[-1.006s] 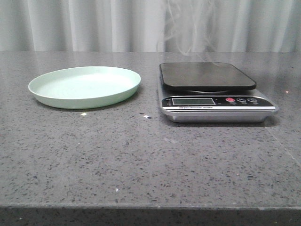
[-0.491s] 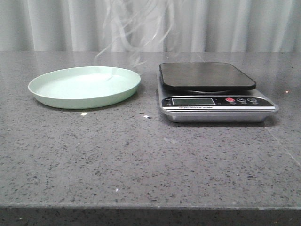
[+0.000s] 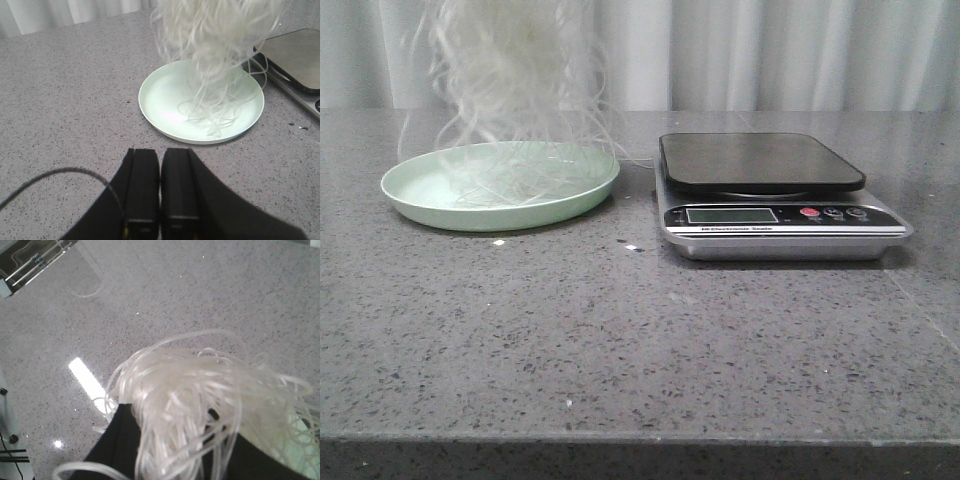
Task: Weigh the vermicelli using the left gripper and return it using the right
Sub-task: 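Lift the vermicelli with the right gripper and carry it over the plate, then lower the vermicelli onto the green plate and open the right gripper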
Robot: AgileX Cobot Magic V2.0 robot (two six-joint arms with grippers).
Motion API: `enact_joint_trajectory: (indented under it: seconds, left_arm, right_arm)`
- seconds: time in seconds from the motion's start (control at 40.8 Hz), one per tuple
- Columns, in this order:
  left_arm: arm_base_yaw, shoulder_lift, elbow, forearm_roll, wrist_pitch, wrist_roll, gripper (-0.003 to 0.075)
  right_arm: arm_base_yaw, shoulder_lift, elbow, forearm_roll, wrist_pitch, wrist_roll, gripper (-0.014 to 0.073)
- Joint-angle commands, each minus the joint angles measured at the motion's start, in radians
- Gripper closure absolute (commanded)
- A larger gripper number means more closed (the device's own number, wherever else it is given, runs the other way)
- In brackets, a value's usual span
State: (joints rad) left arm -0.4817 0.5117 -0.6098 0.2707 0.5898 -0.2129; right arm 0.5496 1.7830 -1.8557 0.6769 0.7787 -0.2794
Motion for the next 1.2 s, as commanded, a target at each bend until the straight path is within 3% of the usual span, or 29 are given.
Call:
enact_joint_trajectory:
  seconds: [0.0,0.393,0.982,1.055,1.178]
  left_arm:
    - [-0.001,0.003,-0.027,0.009,-0.064,-0.008,0.0583]
    - [-0.001,0.003,-0.027,0.009,-0.064,-0.008,0.0583]
    - [-0.001,0.003,-0.027,0.009,-0.061,-0.008,0.0583]
    - [-0.001,0.003,-0.027,0.009,-0.059,-0.008,0.0583]
    - [-0.001,0.003,-0.027,0.009,-0.05,-0.008,0.0583]
  right_arm:
    - [0.014,-0.019,-0.036,0.002,-0.078,-0.018,0.0444]
    - [0.047,0.096,-0.036,-0.127,0.018,-0.018,0.0444]
    - [0.047,0.134,-0.036,-0.164,0.068,-0.018,0.0433]
    - [0.047,0.132,-0.036,-0.164,0.076,-0.018,0.0376]
    - [0.047,0.128,-0.036,-0.164,0.08,-0.018,0.0175]
